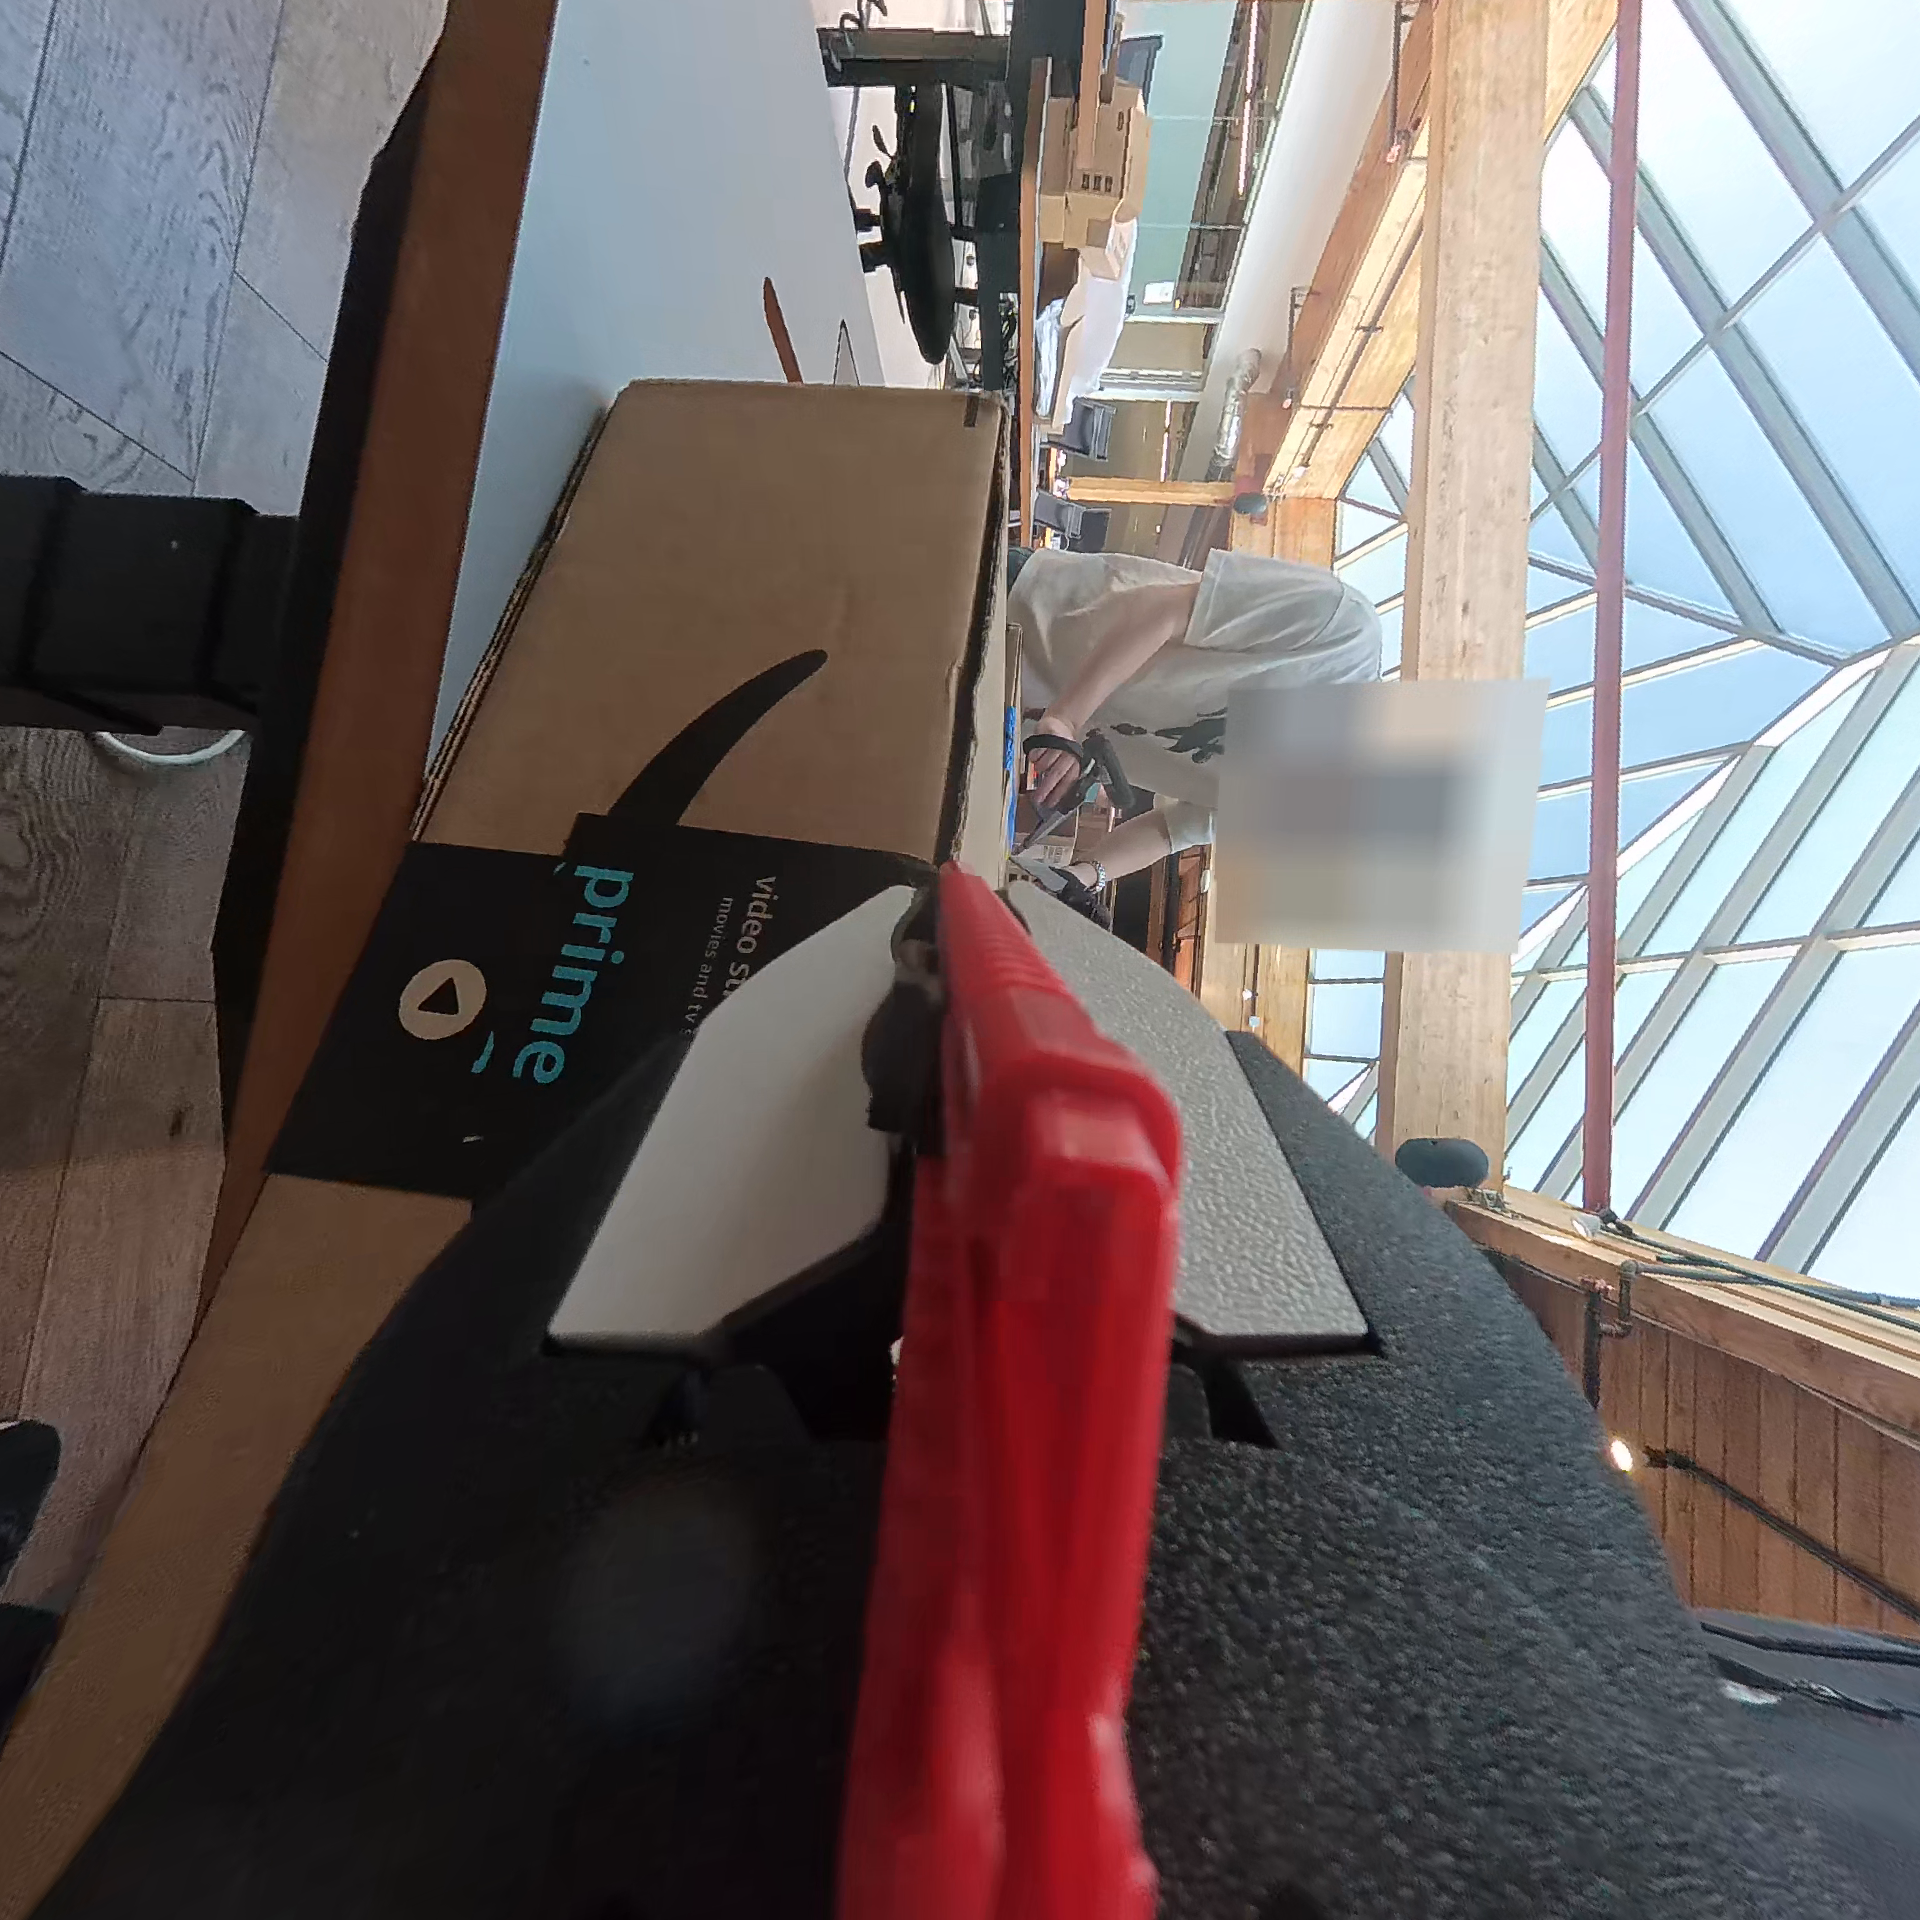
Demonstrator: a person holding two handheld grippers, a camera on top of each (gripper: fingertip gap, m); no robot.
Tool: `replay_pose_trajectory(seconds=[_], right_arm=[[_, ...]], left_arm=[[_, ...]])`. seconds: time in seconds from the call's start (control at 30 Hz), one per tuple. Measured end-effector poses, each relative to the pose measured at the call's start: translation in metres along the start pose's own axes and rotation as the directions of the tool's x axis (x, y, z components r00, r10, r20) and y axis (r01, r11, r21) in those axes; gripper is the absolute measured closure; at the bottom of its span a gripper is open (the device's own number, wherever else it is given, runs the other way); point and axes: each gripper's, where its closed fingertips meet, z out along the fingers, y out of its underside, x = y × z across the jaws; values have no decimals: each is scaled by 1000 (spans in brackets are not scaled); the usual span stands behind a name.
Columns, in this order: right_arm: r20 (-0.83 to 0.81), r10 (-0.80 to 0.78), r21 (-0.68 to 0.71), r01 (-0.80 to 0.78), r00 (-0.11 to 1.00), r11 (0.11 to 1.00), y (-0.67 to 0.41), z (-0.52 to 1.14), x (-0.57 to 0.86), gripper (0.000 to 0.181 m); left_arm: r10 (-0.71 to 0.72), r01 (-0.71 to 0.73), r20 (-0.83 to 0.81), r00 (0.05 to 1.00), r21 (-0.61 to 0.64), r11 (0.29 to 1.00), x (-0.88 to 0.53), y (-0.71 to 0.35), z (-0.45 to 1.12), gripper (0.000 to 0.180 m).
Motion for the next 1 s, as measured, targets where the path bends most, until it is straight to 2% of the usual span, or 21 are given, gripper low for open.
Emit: replay_pose_trajectory(seconds=[1.0], right_arm=[[17,-21,-11,21,1000,1000,1,2,6,50]], left_arm=[[15,-18,31,999,114,993,-1,9,-23,167]])
